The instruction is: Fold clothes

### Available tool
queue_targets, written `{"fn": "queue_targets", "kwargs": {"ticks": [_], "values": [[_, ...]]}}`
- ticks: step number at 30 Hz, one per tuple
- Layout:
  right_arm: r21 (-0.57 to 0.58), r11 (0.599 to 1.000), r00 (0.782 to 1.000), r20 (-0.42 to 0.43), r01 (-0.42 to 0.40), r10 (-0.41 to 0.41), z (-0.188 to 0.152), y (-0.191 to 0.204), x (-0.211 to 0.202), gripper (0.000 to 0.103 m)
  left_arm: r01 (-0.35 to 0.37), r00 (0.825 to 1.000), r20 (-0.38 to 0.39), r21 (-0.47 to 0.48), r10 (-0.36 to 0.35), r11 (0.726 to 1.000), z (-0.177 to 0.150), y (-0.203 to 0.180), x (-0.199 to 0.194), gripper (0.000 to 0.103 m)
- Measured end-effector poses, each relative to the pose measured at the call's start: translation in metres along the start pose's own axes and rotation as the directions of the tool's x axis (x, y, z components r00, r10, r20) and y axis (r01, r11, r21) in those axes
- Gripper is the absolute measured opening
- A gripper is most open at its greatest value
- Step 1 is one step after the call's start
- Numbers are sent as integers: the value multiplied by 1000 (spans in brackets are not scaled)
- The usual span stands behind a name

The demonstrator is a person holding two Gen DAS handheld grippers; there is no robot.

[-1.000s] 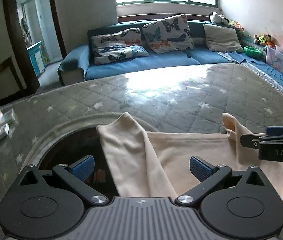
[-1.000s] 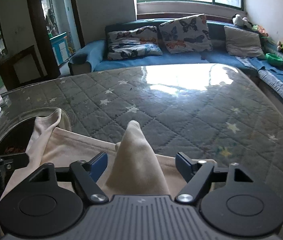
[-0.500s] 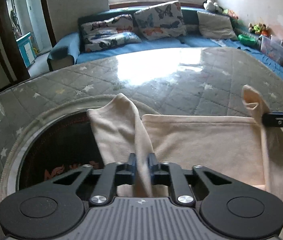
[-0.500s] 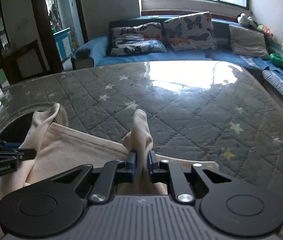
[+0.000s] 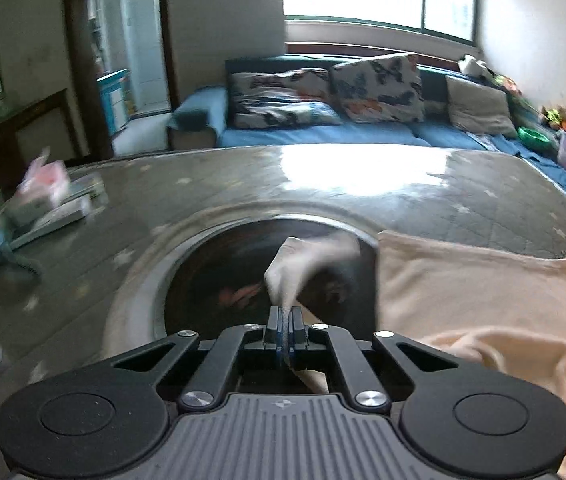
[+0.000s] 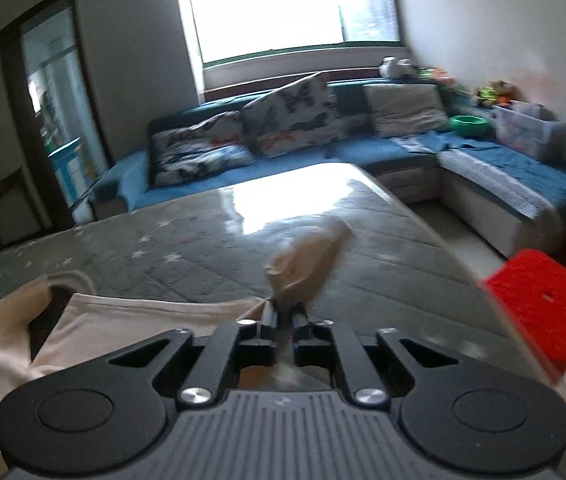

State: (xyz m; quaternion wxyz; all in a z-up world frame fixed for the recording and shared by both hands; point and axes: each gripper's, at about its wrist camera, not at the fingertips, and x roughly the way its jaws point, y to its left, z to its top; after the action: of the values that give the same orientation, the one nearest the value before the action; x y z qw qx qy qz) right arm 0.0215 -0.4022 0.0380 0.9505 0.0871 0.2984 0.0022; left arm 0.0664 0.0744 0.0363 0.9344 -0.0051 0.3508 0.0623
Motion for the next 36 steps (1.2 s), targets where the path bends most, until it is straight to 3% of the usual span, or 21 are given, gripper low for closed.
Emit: {"fn": "queue_targets", "kwargs": {"ticks": [7,16,19,21,24,26,28,30,36], "values": [[75,992,994,-33,103,-101,-32,-49,-27,5,-43,998,-51,-40,41,998,-41,32,-30,3],[70,979,979,-83,192,-186,-46,-65,-17,4,-21,994,-103,0,21,1000,-68,37,-42,3],[47,976,974,-90,212,-207,-49,-61,-18,11,-6,993,-116,26,9,1000,-71,35,-43,9],[38,969,968,-83,242,-239,-50,-59,-22,25,-6,995,-103,48,11,999,-70,34,-49,19],[34,967,967,-55,251,-249,-48,-56,-31,26,13,998,-66,81,-8,997,-64,28,-61,33],[33,969,969,-36,245,-244,-44,-55,-38,32,67,997,-34,110,-64,992,-59,19,-70,33],[18,976,976,-27,218,-217,-40,-51,-41,36,141,990,-18,143,-140,980,-57,5,-77,33],[-3,984,983,-27,179,-179,-38,-42,-43,37,237,971,-24,191,-237,953,-59,-13,-82,38],[-24,991,990,-52,130,-131,-47,-28,-40,38,427,903,-103,340,-418,838,-72,-74,-79,43]]}}
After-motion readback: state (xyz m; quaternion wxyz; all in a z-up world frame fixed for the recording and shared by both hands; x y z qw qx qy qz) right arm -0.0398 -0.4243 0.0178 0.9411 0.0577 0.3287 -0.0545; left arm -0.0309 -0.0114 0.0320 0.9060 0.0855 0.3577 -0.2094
